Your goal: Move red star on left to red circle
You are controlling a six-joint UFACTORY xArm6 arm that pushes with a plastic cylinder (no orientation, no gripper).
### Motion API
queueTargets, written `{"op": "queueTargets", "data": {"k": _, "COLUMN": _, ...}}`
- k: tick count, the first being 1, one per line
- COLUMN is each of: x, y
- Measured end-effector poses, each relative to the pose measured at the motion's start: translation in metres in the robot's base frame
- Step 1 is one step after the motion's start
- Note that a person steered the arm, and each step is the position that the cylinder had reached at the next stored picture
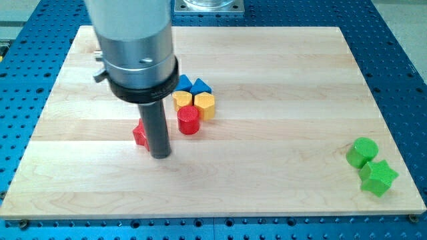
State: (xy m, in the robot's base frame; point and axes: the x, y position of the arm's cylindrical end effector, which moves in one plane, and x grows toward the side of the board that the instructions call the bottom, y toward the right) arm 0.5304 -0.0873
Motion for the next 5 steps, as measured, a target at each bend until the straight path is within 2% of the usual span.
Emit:
{"op": "queueTargets", "data": {"k": 1, "x": 0.01, "y": -0.012}}
{"op": "queueTargets", "data": {"k": 2, "x": -0.02, "y": -0.033}}
{"op": "queueTargets", "data": {"k": 4, "x": -0.031, "y": -0.096}}
{"op": "queueTargets", "data": {"k": 5, "x": -0.031, "y": -0.04}}
